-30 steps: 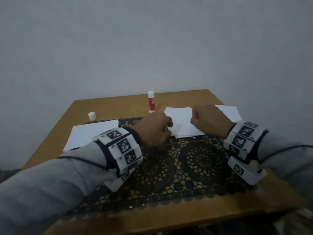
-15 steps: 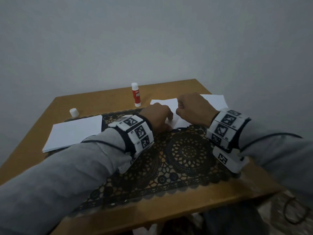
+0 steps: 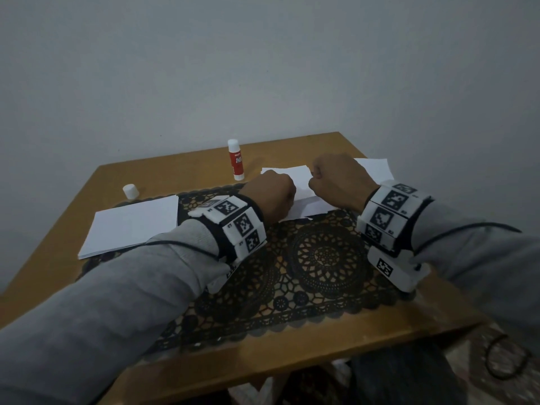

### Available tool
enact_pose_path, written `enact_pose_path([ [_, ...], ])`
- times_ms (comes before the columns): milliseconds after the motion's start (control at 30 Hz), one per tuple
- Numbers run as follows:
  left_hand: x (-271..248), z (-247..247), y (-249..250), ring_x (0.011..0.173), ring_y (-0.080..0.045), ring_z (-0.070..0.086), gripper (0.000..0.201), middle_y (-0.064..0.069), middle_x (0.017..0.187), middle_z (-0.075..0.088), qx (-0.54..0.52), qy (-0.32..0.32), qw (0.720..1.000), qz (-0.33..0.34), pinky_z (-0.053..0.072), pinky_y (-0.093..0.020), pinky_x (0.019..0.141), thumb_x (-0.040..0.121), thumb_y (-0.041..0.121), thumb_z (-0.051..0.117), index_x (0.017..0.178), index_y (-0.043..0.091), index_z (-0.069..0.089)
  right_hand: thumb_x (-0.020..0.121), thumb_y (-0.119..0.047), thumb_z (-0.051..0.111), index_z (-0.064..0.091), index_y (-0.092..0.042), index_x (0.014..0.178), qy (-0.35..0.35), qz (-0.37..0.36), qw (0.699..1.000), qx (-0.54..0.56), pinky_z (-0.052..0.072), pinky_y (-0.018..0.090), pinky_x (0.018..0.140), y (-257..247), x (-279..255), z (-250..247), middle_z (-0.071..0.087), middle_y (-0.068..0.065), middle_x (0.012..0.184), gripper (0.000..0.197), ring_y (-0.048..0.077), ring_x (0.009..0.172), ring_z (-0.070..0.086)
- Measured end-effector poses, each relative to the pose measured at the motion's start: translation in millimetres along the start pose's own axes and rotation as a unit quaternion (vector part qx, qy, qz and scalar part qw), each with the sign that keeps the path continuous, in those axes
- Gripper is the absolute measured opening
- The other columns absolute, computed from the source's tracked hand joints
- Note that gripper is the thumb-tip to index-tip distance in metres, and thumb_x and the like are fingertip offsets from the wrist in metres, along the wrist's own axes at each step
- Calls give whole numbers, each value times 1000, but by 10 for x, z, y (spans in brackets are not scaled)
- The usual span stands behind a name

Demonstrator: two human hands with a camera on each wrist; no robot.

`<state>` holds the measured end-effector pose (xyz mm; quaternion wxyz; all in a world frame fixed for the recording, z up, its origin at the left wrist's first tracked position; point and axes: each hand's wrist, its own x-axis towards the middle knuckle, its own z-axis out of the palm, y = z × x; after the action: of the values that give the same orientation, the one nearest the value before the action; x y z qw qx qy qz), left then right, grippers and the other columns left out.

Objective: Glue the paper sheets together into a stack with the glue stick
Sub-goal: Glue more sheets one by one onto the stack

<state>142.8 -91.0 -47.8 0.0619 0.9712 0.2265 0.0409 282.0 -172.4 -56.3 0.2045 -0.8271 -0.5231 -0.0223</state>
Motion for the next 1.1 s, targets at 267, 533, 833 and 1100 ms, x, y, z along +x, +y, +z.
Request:
enact_pose_path([
  [267, -42, -23, 56, 94, -23, 60, 16, -9, 103, 65, 25, 6, 1000, 3, 53, -33, 82, 86, 9, 55, 100, 11, 64, 84, -16, 53, 46, -9, 67, 2, 8, 1000, -3, 45, 35, 62, 17, 18, 14, 59, 11, 78, 20, 28, 72, 55],
  [533, -254, -177, -60, 87, -19, 54, 10, -3, 95, 59, 0, 48, 999, 1, 42, -26, 70, 84, 3, 57, 88, 12, 60, 85, -16, 53, 54, -4, 75, 10, 4, 1000, 0, 40, 33, 61, 30, 26, 2, 63, 15, 84, 16, 25, 69, 51],
  [833, -1121, -334, -636, 86, -13, 44, 25, 6, 89, 55, -13, 53, 996, 65, 36, -25, 70, 77, -5, 59, 82, 20, 58, 84, -15, 55, 41, -12, 62, 9, -16, 999, 27, 37, 33, 60, 49, 12, 8, 55, 9, 74, 26, 24, 69, 49],
  [1100, -1560, -288, -958, 91, -10, 45, 30, 8, 93, 56, 26, -34, 997, 65, 37, -17, 77, 78, -8, 56, 82, 22, 60, 83, -13, 57, 41, -15, 61, 1, -34, 999, 19, 35, 32, 59, 26, -9, 8, 49, 1, 66, 27, 21, 65, 45],
])
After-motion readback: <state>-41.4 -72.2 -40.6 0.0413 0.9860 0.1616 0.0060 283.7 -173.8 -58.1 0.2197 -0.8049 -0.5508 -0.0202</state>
